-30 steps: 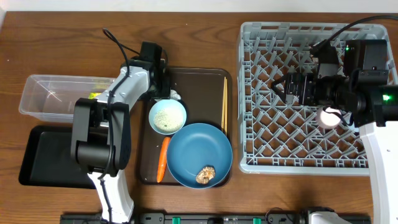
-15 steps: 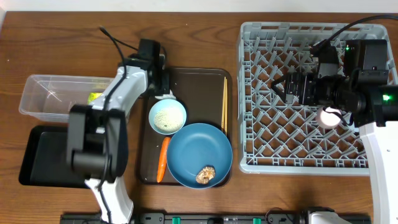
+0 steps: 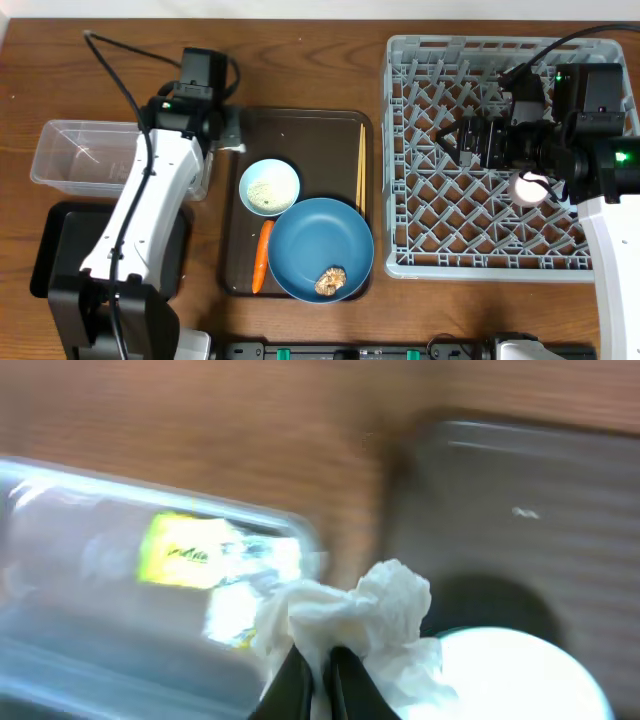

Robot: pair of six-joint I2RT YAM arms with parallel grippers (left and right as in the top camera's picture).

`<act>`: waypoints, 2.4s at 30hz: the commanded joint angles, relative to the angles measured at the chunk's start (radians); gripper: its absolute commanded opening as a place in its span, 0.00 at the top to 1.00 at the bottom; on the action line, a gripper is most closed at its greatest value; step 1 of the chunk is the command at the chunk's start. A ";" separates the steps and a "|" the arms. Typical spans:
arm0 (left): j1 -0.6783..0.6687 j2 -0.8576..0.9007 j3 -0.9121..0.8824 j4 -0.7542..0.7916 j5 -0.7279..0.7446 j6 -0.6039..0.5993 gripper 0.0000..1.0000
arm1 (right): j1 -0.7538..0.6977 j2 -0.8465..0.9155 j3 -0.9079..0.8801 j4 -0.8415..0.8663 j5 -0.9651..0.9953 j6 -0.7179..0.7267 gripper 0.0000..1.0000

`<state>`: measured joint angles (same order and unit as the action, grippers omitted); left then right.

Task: Sort waste into correct bins and load items into the dishwasher rack
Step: 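Grasp the white tissue on the tray with the left gripper, then drop the tissue into the clear plastic container, then grasp the rim of the white rice bowl with the left gripper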

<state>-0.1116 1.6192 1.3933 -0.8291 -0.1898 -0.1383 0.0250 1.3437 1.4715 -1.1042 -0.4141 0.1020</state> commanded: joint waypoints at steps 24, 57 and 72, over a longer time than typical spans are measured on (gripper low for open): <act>0.069 -0.039 -0.019 -0.118 0.287 0.007 0.32 | 0.006 0.001 0.005 0.019 0.000 0.005 0.01; -0.329 0.202 -0.294 0.316 0.246 0.008 0.60 | 0.006 0.001 0.005 0.035 0.025 0.005 0.01; -0.346 0.203 -0.293 0.344 0.103 0.022 0.94 | 0.006 0.001 0.005 0.030 0.025 0.005 0.01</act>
<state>-0.4568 1.8198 1.1053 -0.4843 -0.0544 -0.1261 0.0250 1.3437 1.4715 -1.0706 -0.3912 0.1020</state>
